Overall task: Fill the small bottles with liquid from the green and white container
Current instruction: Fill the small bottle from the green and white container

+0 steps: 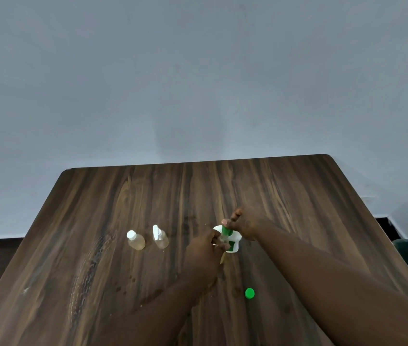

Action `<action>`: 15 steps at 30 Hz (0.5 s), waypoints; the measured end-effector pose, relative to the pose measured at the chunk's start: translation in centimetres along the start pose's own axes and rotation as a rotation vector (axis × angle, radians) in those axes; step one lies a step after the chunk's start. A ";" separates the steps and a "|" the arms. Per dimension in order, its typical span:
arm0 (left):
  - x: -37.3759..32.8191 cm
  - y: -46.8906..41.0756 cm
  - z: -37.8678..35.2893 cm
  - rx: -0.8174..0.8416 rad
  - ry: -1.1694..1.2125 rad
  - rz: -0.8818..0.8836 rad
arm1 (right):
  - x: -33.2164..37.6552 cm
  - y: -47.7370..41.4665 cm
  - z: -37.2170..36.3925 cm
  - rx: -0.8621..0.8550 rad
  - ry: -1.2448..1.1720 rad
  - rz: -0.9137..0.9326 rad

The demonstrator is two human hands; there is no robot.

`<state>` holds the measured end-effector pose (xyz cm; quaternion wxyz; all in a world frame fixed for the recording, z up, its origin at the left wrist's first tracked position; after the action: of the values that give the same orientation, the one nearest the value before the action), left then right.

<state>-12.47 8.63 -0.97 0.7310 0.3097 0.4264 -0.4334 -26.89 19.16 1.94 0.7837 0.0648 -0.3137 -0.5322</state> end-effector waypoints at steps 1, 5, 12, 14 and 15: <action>-0.1 0.0 0.0 -0.001 0.009 0.002 | 0.0 -0.1 0.1 0.006 0.002 0.004; -0.3 -0.3 0.2 -0.004 -0.007 -0.011 | -0.1 -0.4 0.0 0.000 -0.010 -0.010; -0.5 0.0 0.3 -0.009 0.028 -0.016 | 0.2 -0.2 0.4 0.022 0.010 0.006; -0.5 -0.2 0.3 -0.008 0.025 -0.017 | 0.3 -0.3 0.5 0.019 0.033 0.005; -0.4 -0.3 0.3 -0.004 0.014 -0.014 | 0.1 -0.3 0.4 0.012 0.027 -0.003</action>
<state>-12.77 8.39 -0.47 0.7256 0.3080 0.4346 -0.4356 -27.34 19.02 2.12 0.7867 0.0770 -0.3063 -0.5304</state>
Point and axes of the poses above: each hand's wrist, its own y-axis away from the middle knuckle, its own z-axis out of the back of the hand, x = y × z, the point moved 3 cm from there along -y, towards the middle knuckle, and after that the axes turned 13 degrees about y, right-handed, at the moved point
